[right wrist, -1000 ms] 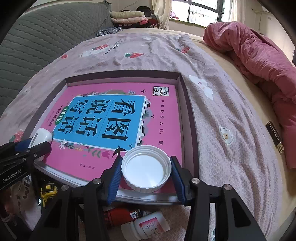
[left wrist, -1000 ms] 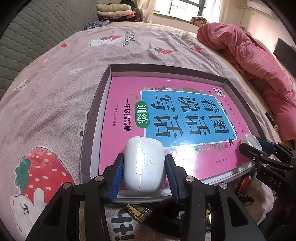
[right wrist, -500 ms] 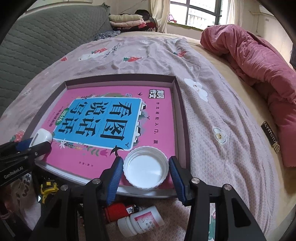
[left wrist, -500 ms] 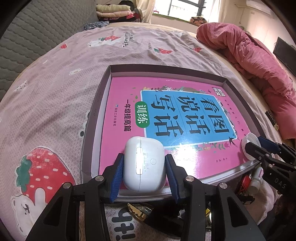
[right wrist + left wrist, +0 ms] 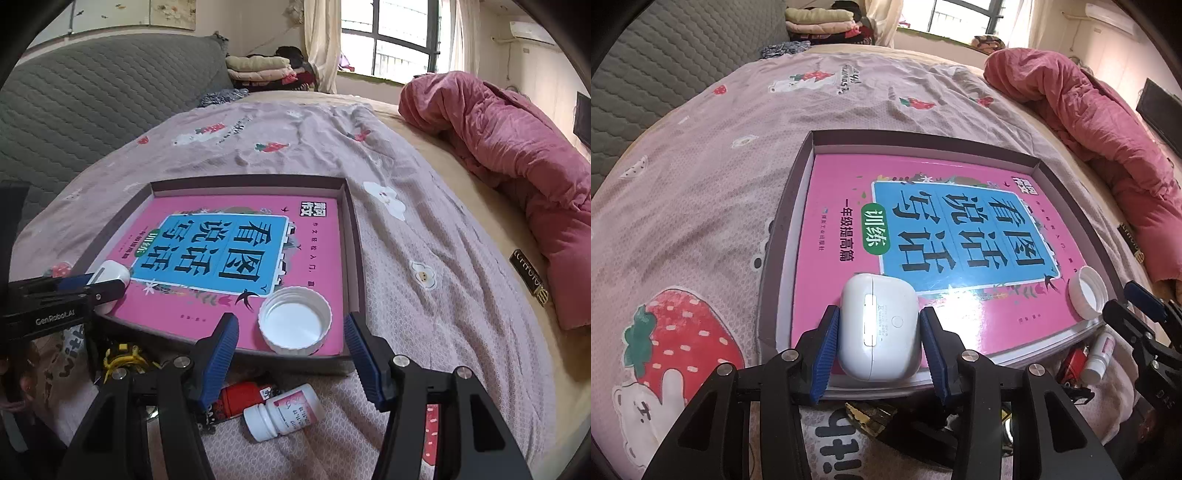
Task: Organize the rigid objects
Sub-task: 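Lower the case onto the workbook and open the left gripper while the right sets the cap in the tray, then withdraw both open grippers from the tray back toward the remaining objects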
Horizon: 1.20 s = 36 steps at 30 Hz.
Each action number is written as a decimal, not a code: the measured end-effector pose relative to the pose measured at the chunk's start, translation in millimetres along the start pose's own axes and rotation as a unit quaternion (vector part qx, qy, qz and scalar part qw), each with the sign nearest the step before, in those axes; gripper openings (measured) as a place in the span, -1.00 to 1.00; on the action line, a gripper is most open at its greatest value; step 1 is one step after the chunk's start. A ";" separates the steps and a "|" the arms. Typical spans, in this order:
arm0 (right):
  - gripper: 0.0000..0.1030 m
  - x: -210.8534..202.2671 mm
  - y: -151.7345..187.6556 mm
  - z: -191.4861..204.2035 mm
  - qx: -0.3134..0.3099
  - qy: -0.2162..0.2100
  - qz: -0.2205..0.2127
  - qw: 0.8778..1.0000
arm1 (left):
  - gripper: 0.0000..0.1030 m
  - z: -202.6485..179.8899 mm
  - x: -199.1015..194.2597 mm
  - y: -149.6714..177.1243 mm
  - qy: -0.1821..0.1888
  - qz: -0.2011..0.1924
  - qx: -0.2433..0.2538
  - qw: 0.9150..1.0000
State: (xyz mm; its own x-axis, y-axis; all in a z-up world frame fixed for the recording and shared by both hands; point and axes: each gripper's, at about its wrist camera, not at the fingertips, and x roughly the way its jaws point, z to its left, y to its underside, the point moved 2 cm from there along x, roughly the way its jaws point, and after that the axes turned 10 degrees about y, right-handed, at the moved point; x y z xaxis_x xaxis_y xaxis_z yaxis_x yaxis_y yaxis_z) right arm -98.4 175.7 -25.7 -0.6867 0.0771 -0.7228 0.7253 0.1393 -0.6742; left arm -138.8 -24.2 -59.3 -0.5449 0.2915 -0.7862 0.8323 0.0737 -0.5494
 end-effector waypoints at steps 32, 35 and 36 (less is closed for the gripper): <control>0.16 -10.7 0.6 -2.3 0.011 -0.002 -0.019 1.000 | 0.10 5.6 -36.7 -2.2 0.014 -0.033 -0.031 0.999; 0.16 -12.0 0.6 -2.2 0.011 -0.002 -0.021 1.000 | 0.12 4.0 -41.2 -2.4 0.017 -0.036 -0.030 0.999; 0.16 -12.5 0.4 -2.2 0.012 -0.003 -0.021 1.000 | 0.14 3.8 -42.7 -2.4 0.018 -0.037 -0.031 0.999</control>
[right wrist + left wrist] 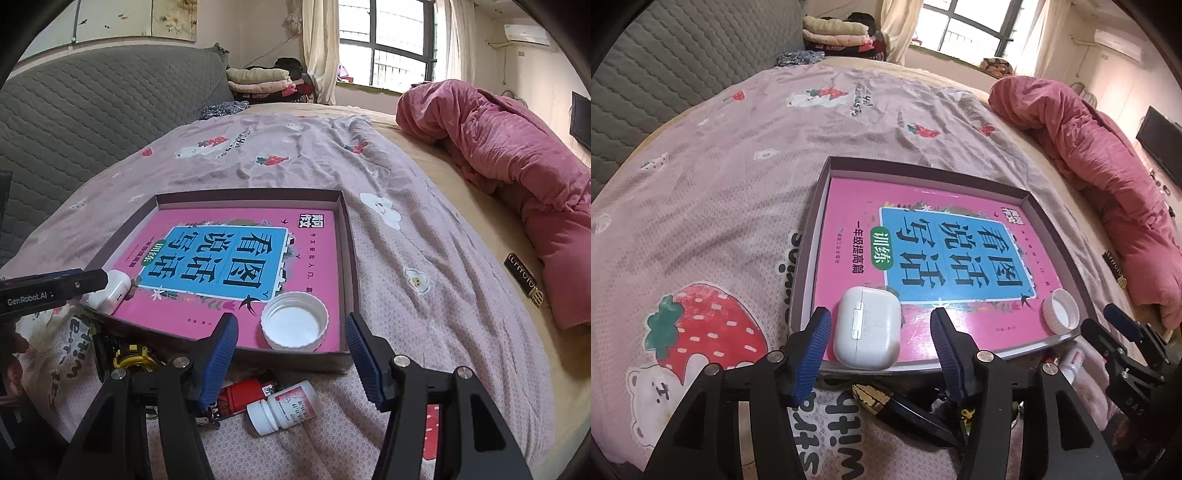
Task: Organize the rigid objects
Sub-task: 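Withdraw both open grippers from the tray back toward the remaining objects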
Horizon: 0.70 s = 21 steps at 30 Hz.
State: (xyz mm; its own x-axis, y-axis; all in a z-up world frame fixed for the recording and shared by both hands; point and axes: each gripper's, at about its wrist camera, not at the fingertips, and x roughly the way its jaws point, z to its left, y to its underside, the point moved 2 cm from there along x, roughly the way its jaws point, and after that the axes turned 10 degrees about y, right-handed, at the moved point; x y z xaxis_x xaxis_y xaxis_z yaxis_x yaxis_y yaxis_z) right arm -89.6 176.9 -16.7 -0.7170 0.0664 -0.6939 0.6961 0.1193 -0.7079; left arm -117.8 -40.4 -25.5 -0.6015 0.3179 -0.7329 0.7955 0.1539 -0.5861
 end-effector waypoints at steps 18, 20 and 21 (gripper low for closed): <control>0.16 -17.5 -0.3 -1.8 0.003 -0.009 -0.021 1.000 | 0.30 2.1 -27.0 1.4 0.000 -0.022 -0.019 1.000; 0.16 -20.0 1.1 -1.9 0.003 -0.011 -0.022 1.000 | 0.30 2.2 -30.0 1.8 0.002 -0.022 -0.022 1.000; 0.16 -20.8 0.8 -2.4 0.003 -0.010 -0.023 1.000 | 0.31 2.4 -31.6 2.1 0.003 -0.022 -0.023 0.999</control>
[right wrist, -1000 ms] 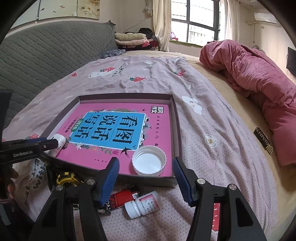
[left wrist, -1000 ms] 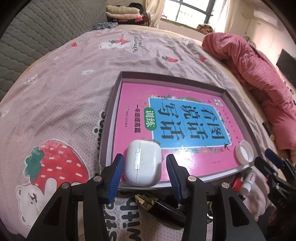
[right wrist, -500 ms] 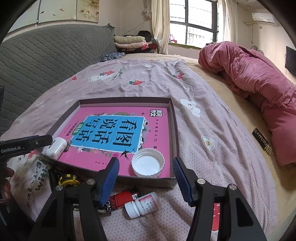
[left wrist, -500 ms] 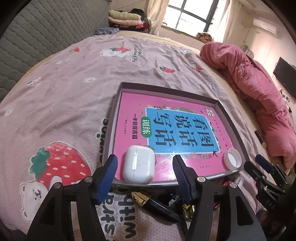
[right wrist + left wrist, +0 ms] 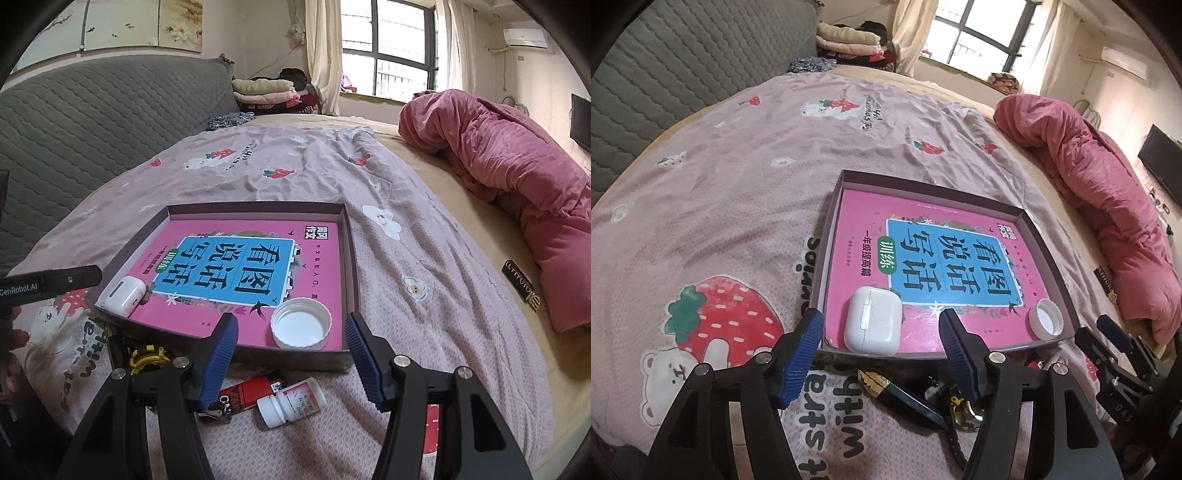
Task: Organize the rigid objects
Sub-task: 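Withdraw both open grippers from the tray back toward the remaining objects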
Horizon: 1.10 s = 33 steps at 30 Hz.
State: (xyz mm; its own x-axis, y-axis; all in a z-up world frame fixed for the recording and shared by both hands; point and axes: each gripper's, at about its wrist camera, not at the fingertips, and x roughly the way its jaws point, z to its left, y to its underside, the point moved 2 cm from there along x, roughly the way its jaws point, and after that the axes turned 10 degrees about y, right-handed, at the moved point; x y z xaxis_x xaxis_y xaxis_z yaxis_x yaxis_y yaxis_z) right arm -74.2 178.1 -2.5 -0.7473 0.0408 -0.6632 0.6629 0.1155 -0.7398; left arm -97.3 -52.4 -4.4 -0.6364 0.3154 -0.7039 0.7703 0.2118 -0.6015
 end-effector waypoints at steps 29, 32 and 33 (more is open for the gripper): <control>0.17 -32.4 23.0 0.8 -0.014 -0.010 0.017 1.000 | 0.33 -3.9 -23.1 21.8 -0.001 0.024 0.004 1.000; 0.17 -33.7 27.1 1.2 -0.015 -0.011 0.022 1.000 | 0.33 -4.0 -22.5 24.5 -0.001 0.030 0.006 1.000; 0.17 -34.1 27.4 1.4 -0.015 -0.011 0.023 1.000 | 0.33 -4.4 -22.5 25.5 0.000 0.031 0.007 0.999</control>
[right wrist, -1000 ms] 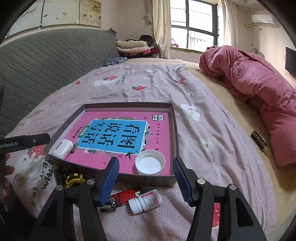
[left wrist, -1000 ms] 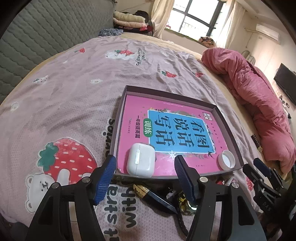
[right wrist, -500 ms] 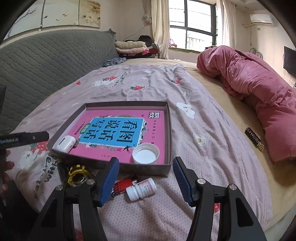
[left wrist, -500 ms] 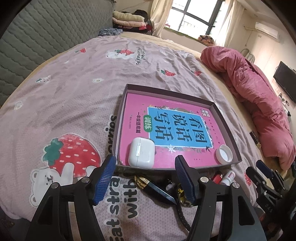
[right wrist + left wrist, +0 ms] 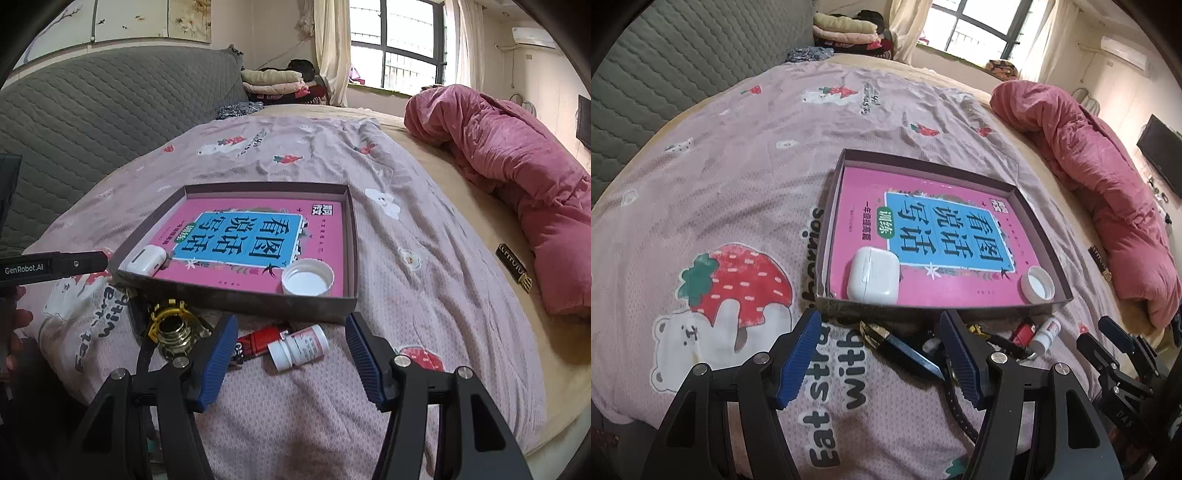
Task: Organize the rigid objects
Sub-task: 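Withdraw both open grippers from the tray back toward the remaining objects, then move the right gripper to the brass fitting while the left approaches the black gold-tipped pen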
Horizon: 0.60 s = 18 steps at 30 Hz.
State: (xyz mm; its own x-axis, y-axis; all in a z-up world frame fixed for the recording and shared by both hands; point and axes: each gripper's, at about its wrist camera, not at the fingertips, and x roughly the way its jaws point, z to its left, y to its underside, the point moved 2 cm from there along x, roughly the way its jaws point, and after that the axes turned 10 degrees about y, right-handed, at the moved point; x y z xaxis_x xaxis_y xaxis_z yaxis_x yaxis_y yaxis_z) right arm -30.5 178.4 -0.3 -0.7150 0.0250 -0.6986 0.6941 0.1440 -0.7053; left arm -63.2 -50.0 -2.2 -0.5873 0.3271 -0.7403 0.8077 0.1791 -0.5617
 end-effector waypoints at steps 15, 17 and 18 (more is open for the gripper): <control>0.17 -10.9 1.5 19.7 -0.029 -0.022 -0.011 0.999 | 0.33 -6.5 8.0 20.2 0.001 0.040 0.006 0.999; 0.17 -12.3 2.5 29.5 -0.047 -0.030 -0.013 0.998 | 0.33 -6.0 9.8 22.3 0.001 0.047 0.005 0.999; 0.17 -13.2 2.6 33.3 -0.054 -0.034 -0.015 0.998 | 0.33 -6.2 10.9 23.3 0.001 0.051 0.005 0.999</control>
State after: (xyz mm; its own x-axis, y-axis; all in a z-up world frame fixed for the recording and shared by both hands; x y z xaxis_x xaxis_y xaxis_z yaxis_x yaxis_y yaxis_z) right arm -16.5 145.5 3.1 -0.7255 -0.0468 -0.6866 0.6572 0.2488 -0.7115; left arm -50.5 -36.5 -21.1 -0.5025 0.3443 -0.7931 0.8625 0.1357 -0.4876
